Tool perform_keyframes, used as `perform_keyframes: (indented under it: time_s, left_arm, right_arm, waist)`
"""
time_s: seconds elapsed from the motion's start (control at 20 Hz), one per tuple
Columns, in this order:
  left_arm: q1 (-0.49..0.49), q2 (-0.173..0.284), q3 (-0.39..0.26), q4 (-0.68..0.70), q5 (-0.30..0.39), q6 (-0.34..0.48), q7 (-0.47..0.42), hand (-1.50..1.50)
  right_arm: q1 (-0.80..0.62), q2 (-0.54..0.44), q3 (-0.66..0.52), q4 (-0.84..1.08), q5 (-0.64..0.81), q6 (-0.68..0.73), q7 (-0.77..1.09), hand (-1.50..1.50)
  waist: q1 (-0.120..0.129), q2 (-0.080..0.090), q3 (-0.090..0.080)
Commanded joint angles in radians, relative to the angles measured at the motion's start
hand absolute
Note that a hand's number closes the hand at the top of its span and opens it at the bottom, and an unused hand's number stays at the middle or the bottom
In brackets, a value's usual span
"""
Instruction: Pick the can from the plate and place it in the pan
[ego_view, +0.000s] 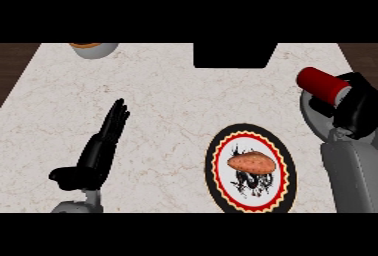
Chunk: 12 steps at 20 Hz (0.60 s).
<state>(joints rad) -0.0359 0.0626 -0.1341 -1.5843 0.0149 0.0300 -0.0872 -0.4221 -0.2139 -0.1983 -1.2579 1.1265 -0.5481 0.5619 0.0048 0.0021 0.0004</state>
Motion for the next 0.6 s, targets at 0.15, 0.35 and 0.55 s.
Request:
perform_keyframes:
  time_s: [0.15, 0.35, 0.55]
  left_arm:
    - [-0.004, 0.0, 0.005, -0.026, 0.013, -0.014, 0.027, 0.0]
    - [-0.025, -0.016, -0.012, -0.052, -0.008, 0.006, 0.067, 0.0]
    - [-0.019, -0.028, -0.01, 0.031, -0.036, 0.011, -0.024, 0.0]
  right_arm:
    - [-0.071, -0.132, -0.143, 0.268, -0.086, -0.255, -0.18, 1.5]
    - [-0.151, -0.205, -0.218, 0.479, -0.253, -0.323, -0.357, 1.5]
    - [-0.202, -0.254, -0.274, 0.658, -0.368, -0.364, -0.535, 1.5]
  waist:
    - [0.009, 0.004, 0.001]
    - [0.016, 0.005, 0.002]
    - [0.016, 0.007, 0.002]
